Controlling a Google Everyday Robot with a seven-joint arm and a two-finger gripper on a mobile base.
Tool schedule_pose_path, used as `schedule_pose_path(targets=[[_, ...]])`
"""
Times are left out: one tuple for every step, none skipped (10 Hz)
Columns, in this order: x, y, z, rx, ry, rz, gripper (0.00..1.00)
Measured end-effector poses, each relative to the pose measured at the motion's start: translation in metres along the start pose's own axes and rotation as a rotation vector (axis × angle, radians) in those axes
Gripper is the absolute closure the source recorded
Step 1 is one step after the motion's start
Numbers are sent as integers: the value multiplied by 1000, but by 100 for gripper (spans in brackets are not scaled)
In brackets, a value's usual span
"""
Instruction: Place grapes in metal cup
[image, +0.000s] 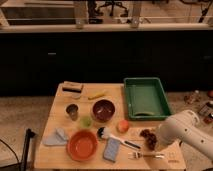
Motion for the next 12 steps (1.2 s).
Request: schedule_pose_path(targets=[[-2,1,3,-4,-5,2,63],[-4,2,7,-8,-15,5,73],[-6,3,11,-13,-28,4,84],[-6,5,14,-18,-36,4,92],[-8,6,19,-23,-48,1,99],[-9,4,21,-21,-55,-3,100],[-9,5,20,-25,-53,-5,100],[-9,6,19,-27,-53,-4,100],[-9,7,18,-29,-55,-2,100],[-9,7,18,-30,-54,-3,100],[-9,7,18,-29,-53,-4,100],[-8,7,17,-27,-52,-8,100]])
